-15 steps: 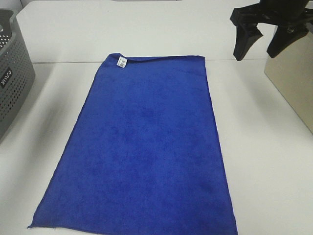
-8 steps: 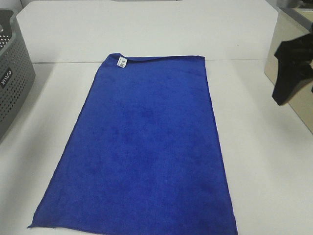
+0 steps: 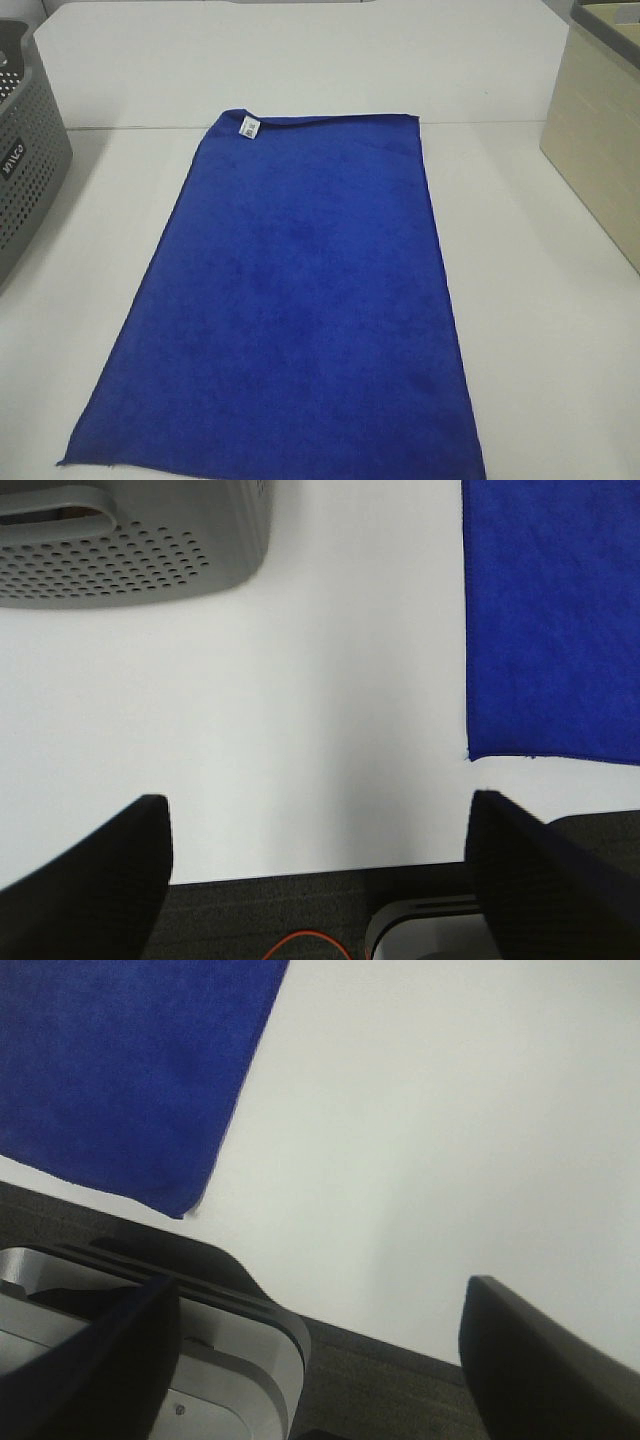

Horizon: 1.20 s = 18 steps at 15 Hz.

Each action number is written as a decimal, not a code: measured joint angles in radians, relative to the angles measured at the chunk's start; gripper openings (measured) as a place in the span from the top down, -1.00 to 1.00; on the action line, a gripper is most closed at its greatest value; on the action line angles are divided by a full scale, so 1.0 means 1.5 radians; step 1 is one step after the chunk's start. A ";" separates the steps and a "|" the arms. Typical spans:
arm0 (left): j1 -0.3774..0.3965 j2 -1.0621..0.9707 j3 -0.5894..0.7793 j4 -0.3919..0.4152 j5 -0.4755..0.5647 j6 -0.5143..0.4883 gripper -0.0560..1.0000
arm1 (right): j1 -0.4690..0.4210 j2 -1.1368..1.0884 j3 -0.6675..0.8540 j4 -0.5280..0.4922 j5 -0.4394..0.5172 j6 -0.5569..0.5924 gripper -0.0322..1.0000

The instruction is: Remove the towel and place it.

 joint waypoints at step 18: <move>0.000 -0.433 0.138 0.021 -0.063 -0.012 -0.55 | 0.000 -0.530 0.108 0.010 0.003 -0.023 -0.52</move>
